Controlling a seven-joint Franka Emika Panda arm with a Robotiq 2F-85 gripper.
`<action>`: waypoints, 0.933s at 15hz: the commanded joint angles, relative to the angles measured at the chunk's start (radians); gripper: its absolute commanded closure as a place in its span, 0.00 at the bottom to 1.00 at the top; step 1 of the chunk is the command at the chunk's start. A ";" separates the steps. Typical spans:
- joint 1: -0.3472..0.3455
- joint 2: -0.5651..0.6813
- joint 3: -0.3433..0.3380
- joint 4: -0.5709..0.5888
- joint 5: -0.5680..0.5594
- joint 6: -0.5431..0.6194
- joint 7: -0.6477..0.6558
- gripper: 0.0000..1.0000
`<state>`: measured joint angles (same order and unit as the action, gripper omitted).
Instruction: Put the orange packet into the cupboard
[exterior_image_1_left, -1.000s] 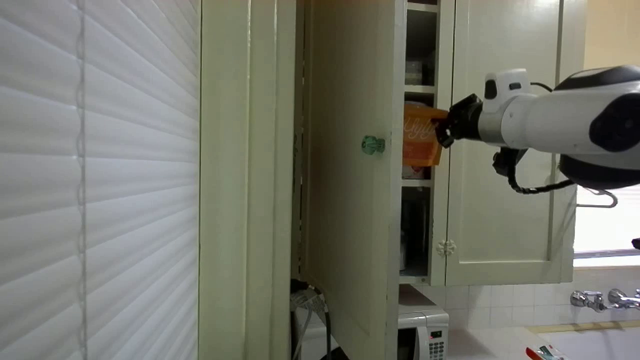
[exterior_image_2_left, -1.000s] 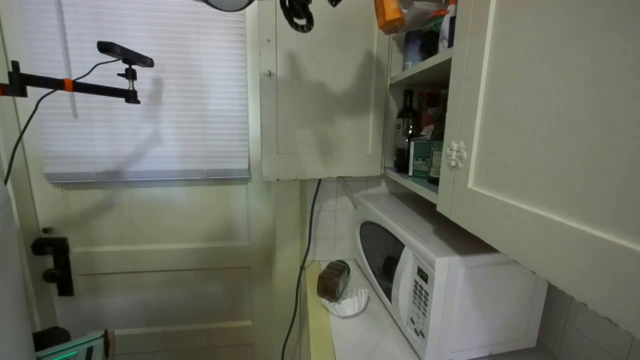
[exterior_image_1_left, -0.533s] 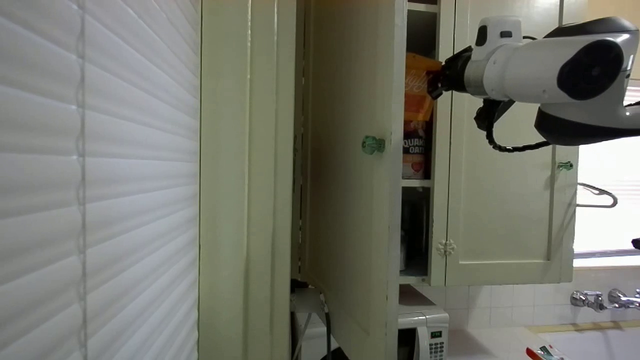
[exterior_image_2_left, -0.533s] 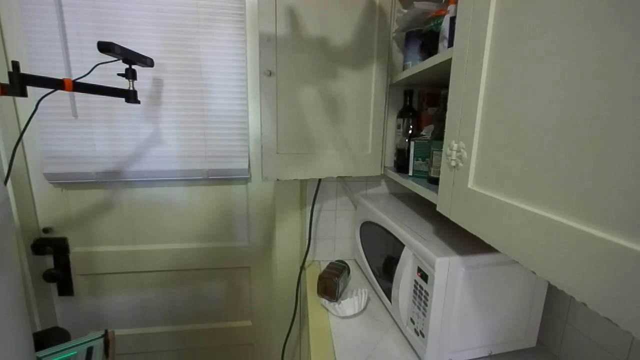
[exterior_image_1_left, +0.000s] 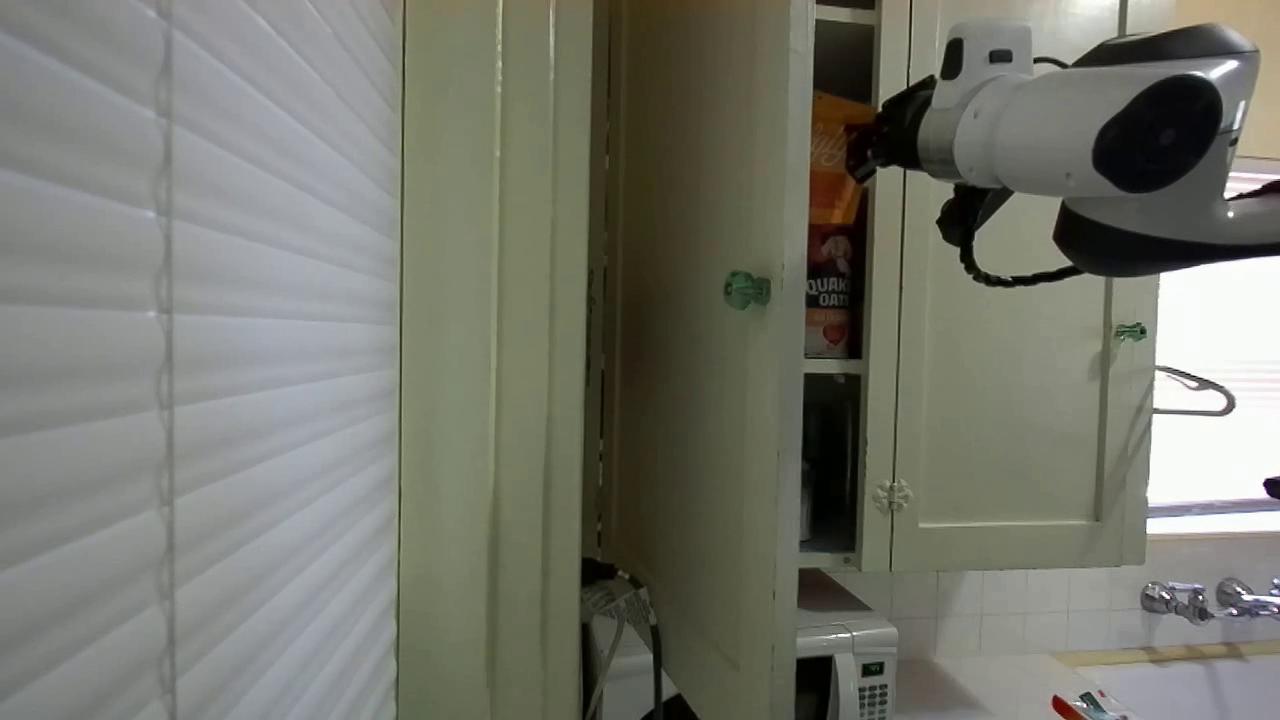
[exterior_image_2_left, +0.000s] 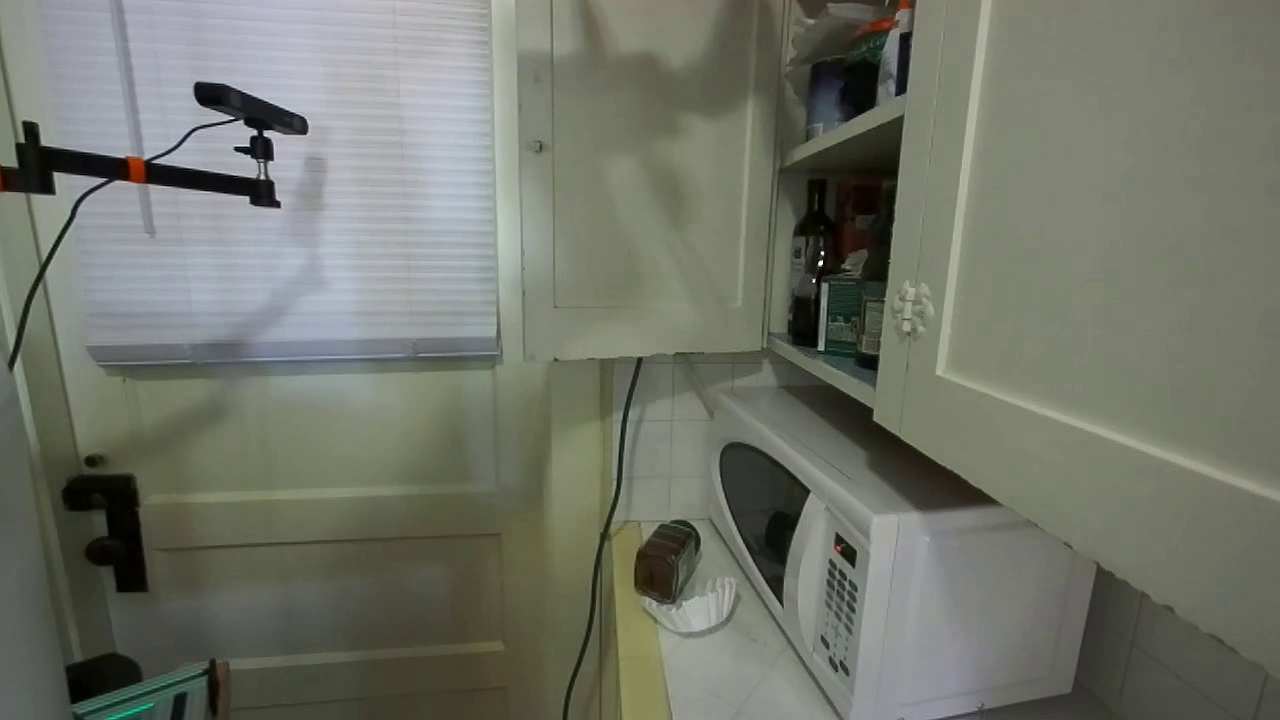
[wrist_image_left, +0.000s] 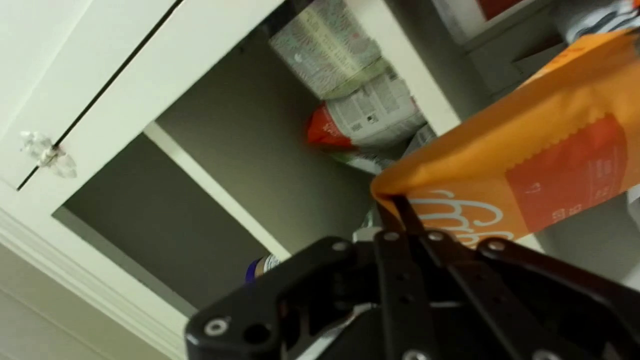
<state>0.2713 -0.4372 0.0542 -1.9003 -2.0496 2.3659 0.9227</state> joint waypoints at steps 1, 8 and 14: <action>-0.029 0.095 -0.005 0.189 -0.123 0.064 0.017 1.00; -0.102 0.274 0.000 0.474 -0.143 0.000 -0.003 1.00; -0.135 0.454 0.011 0.685 -0.096 0.008 -0.025 1.00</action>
<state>0.1565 -0.0869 0.0486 -1.3453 -2.1666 2.3763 0.9221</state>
